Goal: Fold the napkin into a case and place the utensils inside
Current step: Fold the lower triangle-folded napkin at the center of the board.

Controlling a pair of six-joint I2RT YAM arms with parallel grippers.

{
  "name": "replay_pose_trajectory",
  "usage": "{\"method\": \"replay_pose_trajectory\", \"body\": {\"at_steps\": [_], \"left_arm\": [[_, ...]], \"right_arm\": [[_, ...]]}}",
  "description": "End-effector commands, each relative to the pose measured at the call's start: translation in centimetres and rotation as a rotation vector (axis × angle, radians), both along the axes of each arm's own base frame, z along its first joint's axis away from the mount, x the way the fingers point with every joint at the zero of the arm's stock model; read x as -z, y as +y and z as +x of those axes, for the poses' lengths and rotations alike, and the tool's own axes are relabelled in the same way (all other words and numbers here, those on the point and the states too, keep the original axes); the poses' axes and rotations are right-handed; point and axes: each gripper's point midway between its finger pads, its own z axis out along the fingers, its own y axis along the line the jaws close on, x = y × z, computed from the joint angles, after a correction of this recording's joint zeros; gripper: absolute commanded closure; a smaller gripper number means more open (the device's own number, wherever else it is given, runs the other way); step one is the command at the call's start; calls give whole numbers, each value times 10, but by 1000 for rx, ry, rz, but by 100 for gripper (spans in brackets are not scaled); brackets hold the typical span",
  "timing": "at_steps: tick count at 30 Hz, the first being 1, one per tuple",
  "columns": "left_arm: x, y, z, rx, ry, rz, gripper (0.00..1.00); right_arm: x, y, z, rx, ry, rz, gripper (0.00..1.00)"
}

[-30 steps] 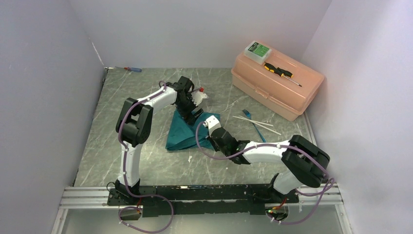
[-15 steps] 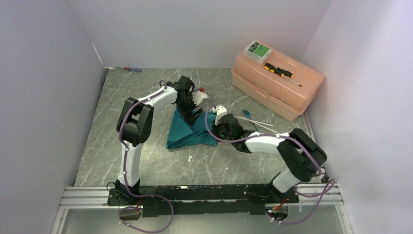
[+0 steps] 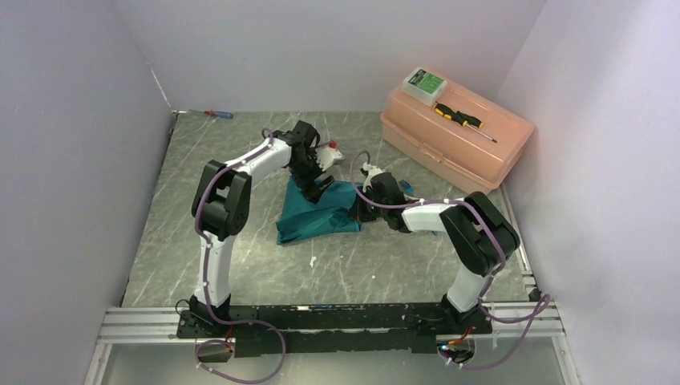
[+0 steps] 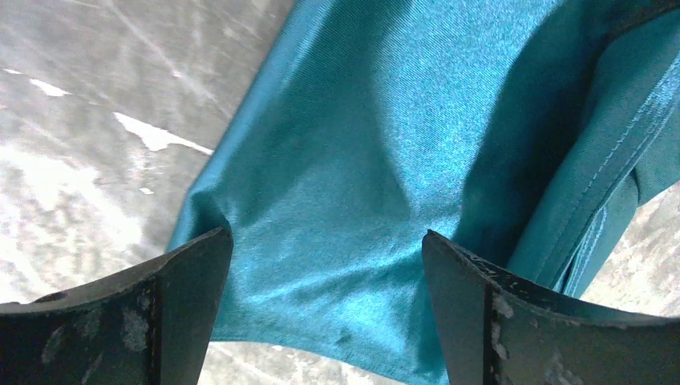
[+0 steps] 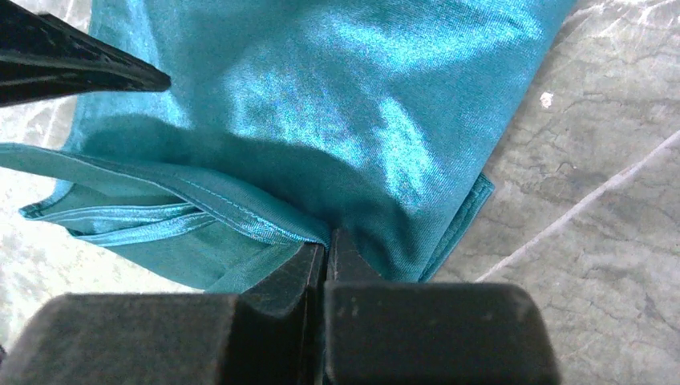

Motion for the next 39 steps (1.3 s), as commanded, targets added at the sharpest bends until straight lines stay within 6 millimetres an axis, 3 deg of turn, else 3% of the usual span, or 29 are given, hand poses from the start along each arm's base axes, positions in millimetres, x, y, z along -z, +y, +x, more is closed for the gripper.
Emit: {"method": "replay_pose_trajectory", "body": {"at_steps": [1,6,8,12,18,26,28,33,39], "left_arm": [[-45,2,19,-7,-86,-32,6],[-87,15,15,-30,-107,-90,6],[-101,19,6,-23,-81,-128,6],[-108,27,-36,43,-8,-135,6],[-118,41,-93,184,-64,-93,9],[-79,42,-171,331,-8,37,18],[-63,45,-171,321,-9,89,20],[-33,52,-150,235,-15,197,21],[-19,46,-143,206,-7,207,22]], "right_arm": [[23,-4,-10,21,128,-1,100],[26,-5,-15,24,142,7,100],[25,-6,-15,26,139,6,100],[23,-8,-16,33,136,2,100],[26,-11,-17,45,145,-14,100],[27,-16,-17,72,147,-22,100],[25,-14,-16,72,145,-14,100],[17,-11,-13,67,131,2,100],[11,-11,-13,62,118,4,100]]}}
